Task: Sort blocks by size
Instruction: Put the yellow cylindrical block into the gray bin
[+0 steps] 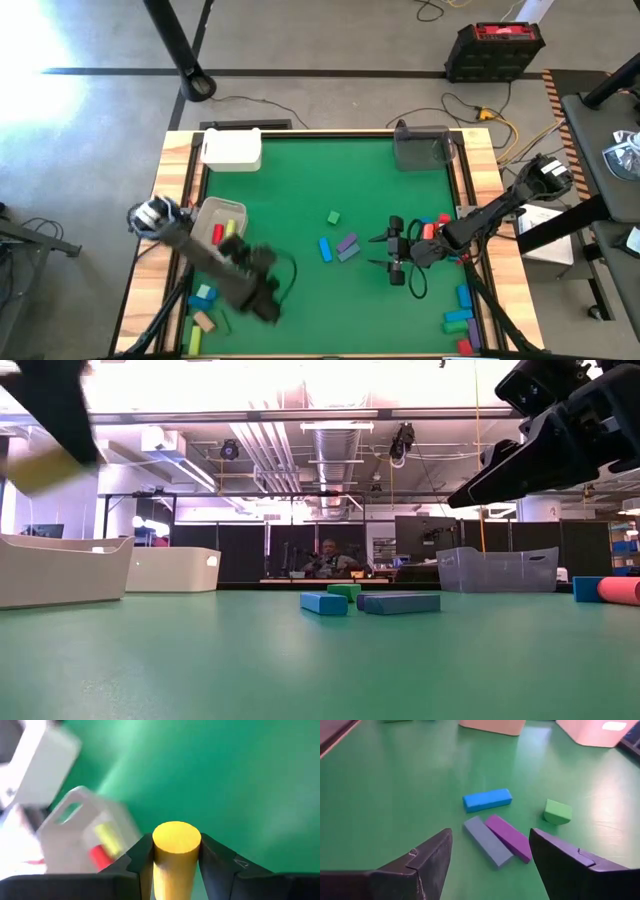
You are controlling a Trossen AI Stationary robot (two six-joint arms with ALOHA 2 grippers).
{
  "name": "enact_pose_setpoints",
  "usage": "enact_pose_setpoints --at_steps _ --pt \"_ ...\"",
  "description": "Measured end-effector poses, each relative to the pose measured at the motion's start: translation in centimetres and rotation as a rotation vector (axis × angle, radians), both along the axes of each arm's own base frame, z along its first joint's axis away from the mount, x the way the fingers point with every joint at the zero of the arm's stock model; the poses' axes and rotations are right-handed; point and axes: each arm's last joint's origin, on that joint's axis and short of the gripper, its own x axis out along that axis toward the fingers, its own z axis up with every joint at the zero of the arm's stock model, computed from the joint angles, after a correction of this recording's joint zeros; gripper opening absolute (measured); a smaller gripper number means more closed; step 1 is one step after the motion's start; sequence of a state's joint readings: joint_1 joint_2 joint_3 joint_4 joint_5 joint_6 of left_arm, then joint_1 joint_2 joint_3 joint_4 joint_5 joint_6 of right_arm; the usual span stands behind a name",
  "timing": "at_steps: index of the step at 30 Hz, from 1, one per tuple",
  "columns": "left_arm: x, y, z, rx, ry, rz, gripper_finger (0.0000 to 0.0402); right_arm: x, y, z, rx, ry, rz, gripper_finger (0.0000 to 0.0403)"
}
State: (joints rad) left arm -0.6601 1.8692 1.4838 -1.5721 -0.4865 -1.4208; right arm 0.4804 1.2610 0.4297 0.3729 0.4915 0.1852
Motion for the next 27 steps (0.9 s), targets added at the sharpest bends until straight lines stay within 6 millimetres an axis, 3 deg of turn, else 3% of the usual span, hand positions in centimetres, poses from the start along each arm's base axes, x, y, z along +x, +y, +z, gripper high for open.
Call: enact_pose_setpoints --at_steps 6,11,17,27 --pt "-1.2 8.9 -0.8 -0.094 0.079 0.315 0.0109 0.0 0.1 0.0 0.015 0.007 0.022 0.0239" --pt "-3.8 13.4 -2.4 -0.176 0.138 0.523 0.0109 -0.2 0.3 -0.2 0.031 0.013 0.024 0.0231" --pt "-6.0 15.6 -4.7 -0.224 0.117 0.638 0.0109 -0.4 0.4 -0.3 0.046 0.023 0.022 0.0237" --pt "-7.7 16.4 -7.5 -0.314 0.067 0.702 0.0109 -0.4 0.4 -0.3 0.048 0.023 0.020 0.0250"
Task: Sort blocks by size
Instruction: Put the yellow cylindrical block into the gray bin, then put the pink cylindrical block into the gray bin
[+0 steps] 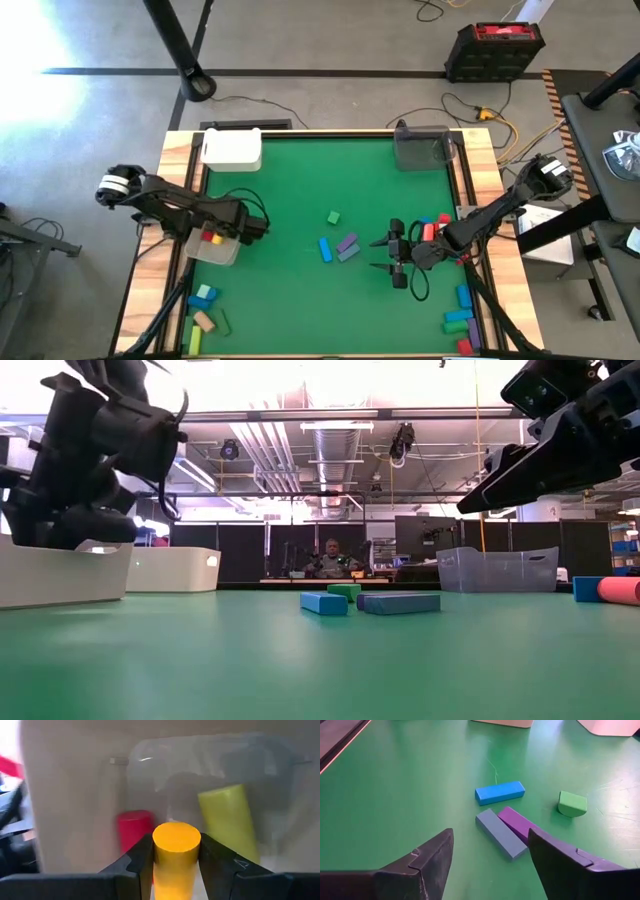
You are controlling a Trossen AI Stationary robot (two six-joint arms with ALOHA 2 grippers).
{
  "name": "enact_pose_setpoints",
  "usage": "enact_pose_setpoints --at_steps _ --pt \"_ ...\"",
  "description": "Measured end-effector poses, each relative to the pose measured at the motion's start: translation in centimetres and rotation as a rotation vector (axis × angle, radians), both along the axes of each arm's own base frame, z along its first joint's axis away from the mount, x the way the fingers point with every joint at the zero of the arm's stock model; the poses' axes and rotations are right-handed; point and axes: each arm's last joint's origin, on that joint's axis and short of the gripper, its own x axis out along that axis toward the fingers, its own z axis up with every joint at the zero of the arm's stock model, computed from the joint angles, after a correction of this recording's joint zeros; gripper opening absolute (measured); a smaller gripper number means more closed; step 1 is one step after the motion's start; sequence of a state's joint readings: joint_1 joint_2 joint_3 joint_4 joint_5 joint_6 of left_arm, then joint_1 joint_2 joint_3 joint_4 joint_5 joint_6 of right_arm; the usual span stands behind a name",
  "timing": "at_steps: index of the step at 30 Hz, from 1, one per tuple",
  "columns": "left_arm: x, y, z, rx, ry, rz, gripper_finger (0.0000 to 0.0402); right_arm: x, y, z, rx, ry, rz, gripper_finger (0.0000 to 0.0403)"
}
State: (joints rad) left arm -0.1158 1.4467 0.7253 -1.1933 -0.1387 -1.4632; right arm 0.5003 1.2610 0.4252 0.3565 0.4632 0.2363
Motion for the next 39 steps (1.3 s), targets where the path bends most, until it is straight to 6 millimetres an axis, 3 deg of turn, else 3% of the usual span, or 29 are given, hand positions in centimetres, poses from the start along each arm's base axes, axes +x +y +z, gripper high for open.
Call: enact_pose_setpoints --at_steps 6,11,14,19,24,28,33,39 --pt "-0.2 0.0 -0.7 -0.003 0.023 -0.014 0.0171 0.0 0.0 0.0 -0.001 0.002 0.000 0.0256" --pt "0.2 0.0 -0.2 -0.015 0.023 -0.049 0.0216 0.0 0.0 0.0 -0.004 0.006 0.001 0.0261" --pt "0.9 -0.2 1.5 -0.024 0.031 -0.069 0.0224 0.0 0.0 0.0 -0.006 0.007 0.001 0.0263" --pt "3.0 -2.1 6.5 -0.094 -0.037 -0.144 0.0226 -0.1 0.1 -0.1 -0.013 0.011 0.008 0.0266" --pt "4.2 -7.2 11.0 -0.186 -0.214 -0.314 0.0223 -0.2 0.2 -0.1 -0.016 0.015 0.014 0.0262" --pt "3.3 -13.1 12.3 -0.246 -0.260 -0.498 0.0219 -0.1 0.3 0.0 -0.021 0.019 0.020 0.0254" --pt "0.6 -21.2 11.4 -0.318 -0.301 -0.769 0.0207 -0.1 0.3 0.0 -0.021 0.020 0.021 0.0249" --pt "-1.7 -26.3 7.5 -0.252 -0.164 -0.955 0.0185 -0.1 0.3 0.0 -0.038 0.016 0.030 0.0261"
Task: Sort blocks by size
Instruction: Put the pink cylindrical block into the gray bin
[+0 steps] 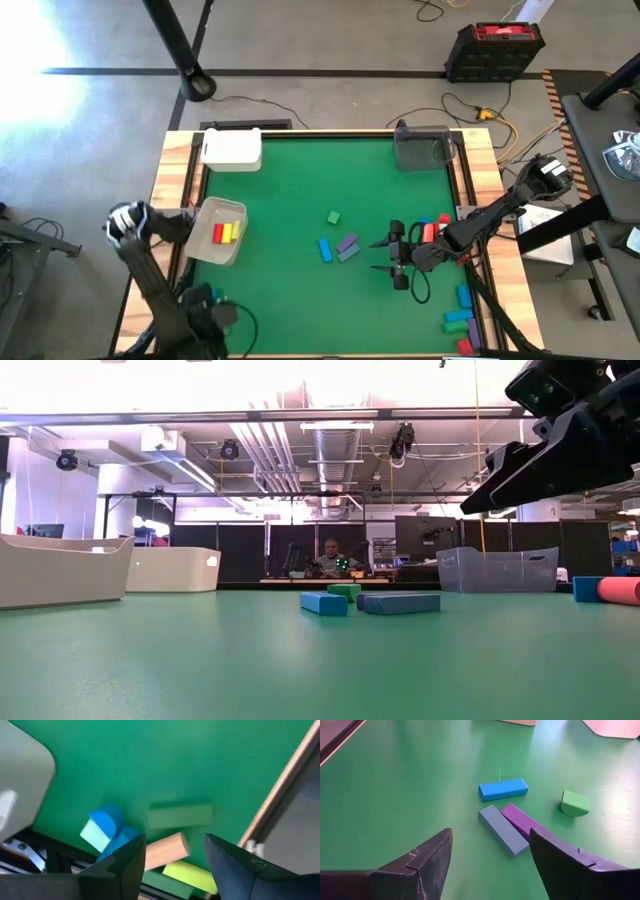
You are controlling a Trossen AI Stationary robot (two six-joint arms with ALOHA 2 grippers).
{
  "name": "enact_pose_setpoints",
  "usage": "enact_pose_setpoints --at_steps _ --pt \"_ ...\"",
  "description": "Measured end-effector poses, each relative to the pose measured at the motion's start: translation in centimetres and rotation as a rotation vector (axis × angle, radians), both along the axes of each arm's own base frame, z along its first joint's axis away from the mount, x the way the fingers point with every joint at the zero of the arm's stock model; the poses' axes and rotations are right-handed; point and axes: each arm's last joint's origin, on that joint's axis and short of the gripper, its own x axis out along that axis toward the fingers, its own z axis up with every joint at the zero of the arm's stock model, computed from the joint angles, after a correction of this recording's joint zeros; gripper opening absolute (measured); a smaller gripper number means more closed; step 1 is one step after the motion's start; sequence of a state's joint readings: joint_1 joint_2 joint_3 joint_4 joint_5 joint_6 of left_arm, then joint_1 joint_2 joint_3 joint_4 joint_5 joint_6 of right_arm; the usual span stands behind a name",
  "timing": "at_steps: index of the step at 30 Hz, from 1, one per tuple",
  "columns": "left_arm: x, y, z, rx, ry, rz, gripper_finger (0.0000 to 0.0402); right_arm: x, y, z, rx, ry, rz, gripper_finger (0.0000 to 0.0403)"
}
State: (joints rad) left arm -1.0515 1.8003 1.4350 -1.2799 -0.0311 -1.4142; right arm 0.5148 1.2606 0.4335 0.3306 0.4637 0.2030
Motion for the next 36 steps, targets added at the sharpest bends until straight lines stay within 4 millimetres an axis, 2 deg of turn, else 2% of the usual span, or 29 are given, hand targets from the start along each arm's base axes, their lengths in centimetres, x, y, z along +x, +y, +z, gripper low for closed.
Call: enact_pose_setpoints --at_steps 5,9,24,30,36 --pt "0.3 -1.5 -3.1 -0.004 0.197 -0.143 0.0170 0.2 0.1 0.3 -0.019 -0.032 0.010 0.0273" --pt "0.1 -1.7 -4.1 -0.053 0.319 -0.255 0.0158 0.2 0.1 0.5 -0.028 -0.050 0.019 0.0280" --pt "0.2 -0.8 -5.2 -0.057 0.351 -0.440 0.0150 0.2 0.1 0.4 -0.031 -0.044 0.019 0.0300" --pt "0.4 -0.5 -6.4 -0.157 0.393 -0.515 0.0150 0.2 0.1 0.4 -0.031 -0.043 0.019 0.0290" --pt "0.5 -0.1 -7.0 -0.149 0.383 -0.558 0.0150 0.2 0.1 0.4 -0.031 -0.041 0.018 0.0281"
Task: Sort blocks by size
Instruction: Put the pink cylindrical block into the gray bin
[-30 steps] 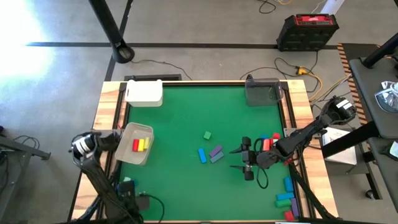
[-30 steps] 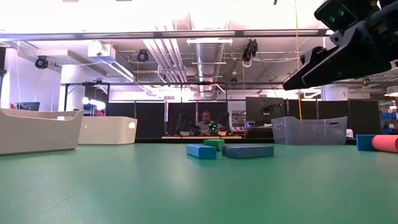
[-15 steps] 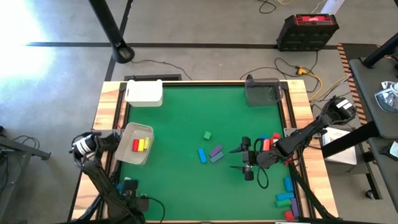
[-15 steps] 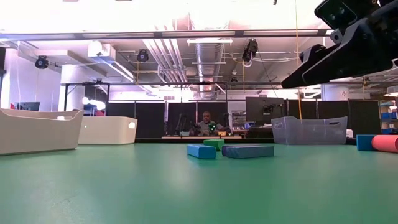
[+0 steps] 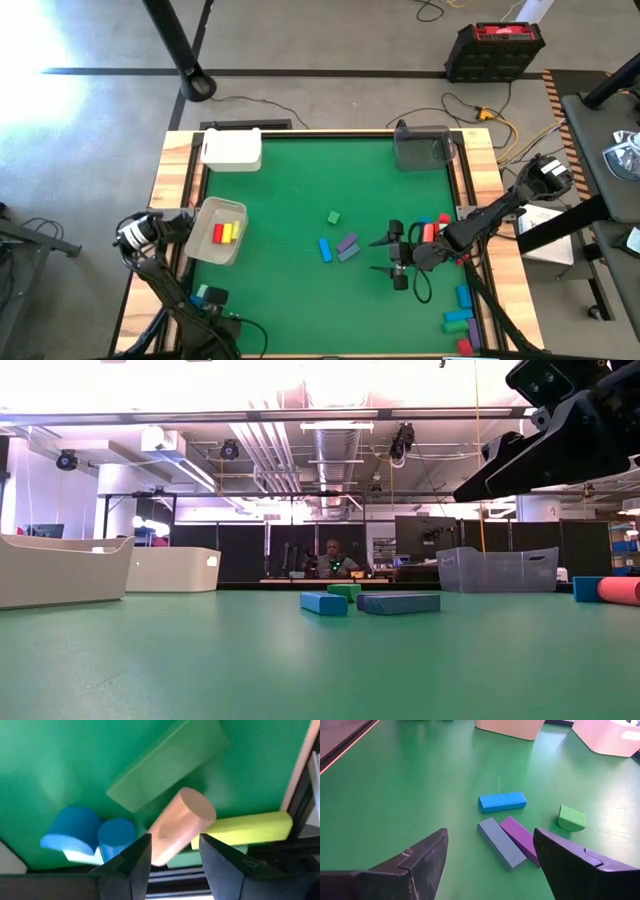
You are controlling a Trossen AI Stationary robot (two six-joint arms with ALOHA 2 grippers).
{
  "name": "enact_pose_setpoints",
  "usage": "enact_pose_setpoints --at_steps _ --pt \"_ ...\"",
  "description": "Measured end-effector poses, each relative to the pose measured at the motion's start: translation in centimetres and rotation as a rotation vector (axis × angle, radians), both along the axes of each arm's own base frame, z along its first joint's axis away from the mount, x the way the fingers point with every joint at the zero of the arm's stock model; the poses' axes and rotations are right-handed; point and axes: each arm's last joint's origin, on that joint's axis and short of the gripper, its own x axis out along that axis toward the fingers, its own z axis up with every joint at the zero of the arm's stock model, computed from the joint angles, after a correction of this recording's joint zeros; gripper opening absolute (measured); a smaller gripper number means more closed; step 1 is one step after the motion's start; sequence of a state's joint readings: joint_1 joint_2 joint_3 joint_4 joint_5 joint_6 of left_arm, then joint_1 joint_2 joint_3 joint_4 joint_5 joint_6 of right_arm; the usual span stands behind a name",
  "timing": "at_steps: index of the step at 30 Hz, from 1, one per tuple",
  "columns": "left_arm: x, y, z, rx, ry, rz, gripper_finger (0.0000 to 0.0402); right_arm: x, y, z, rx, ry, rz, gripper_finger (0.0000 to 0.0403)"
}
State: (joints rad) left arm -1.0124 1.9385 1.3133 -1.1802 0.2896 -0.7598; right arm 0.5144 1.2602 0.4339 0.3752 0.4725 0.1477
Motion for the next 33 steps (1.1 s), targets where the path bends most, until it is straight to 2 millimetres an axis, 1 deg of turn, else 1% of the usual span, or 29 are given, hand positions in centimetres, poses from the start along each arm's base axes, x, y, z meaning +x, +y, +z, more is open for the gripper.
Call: enact_pose_setpoints --at_steps 6,9,13,16,19,20,23,24,29,31,33 --pt "0.1 -0.2 -1.5 -0.086 -0.007 -0.018 0.0152 0.0 0.0 0.0 0.008 0.003 -0.005 0.0288" --pt "0.0 -0.1 -2.6 -0.060 0.015 -0.038 0.0158 0.0 0.0 0.0 0.008 0.004 -0.005 0.0293" --pt "0.0 -0.1 -3.5 -0.046 0.046 -0.054 0.0161 0.0 0.0 0.0 0.008 0.004 -0.004 0.0299" --pt "0.0 0.0 -3.8 -0.035 0.043 -0.075 0.0151 0.0 0.0 0.0 0.007 0.005 -0.004 0.0298" --pt "0.2 -0.1 -3.5 -0.018 0.027 -0.082 0.0124 0.0 0.0 0.0 0.007 0.005 -0.004 0.0292" --pt "0.3 -0.2 -3.3 -0.013 0.026 -0.082 0.0116 0.0 0.0 0.0 0.006 0.006 -0.004 0.0290" --pt "1.2 -0.1 -2.3 0.050 0.012 -0.072 0.0115 0.0 0.0 0.0 0.005 0.005 -0.003 0.0283" --pt "1.8 0.0 -1.7 0.075 0.007 -0.058 0.0115 0.0 0.0 0.0 0.005 0.005 -0.003 0.0281" --pt "4.6 0.5 3.3 0.239 -0.131 0.021 0.0115 0.0 0.0 0.0 0.005 0.004 -0.003 0.0276" --pt "5.8 1.0 5.6 0.304 -0.228 0.074 0.0115 0.0 0.0 0.0 0.006 0.004 -0.003 0.0277" --pt "7.2 1.8 7.3 0.367 -0.374 0.142 0.0115 0.0 0.0 0.0 0.006 0.004 -0.003 0.0280"
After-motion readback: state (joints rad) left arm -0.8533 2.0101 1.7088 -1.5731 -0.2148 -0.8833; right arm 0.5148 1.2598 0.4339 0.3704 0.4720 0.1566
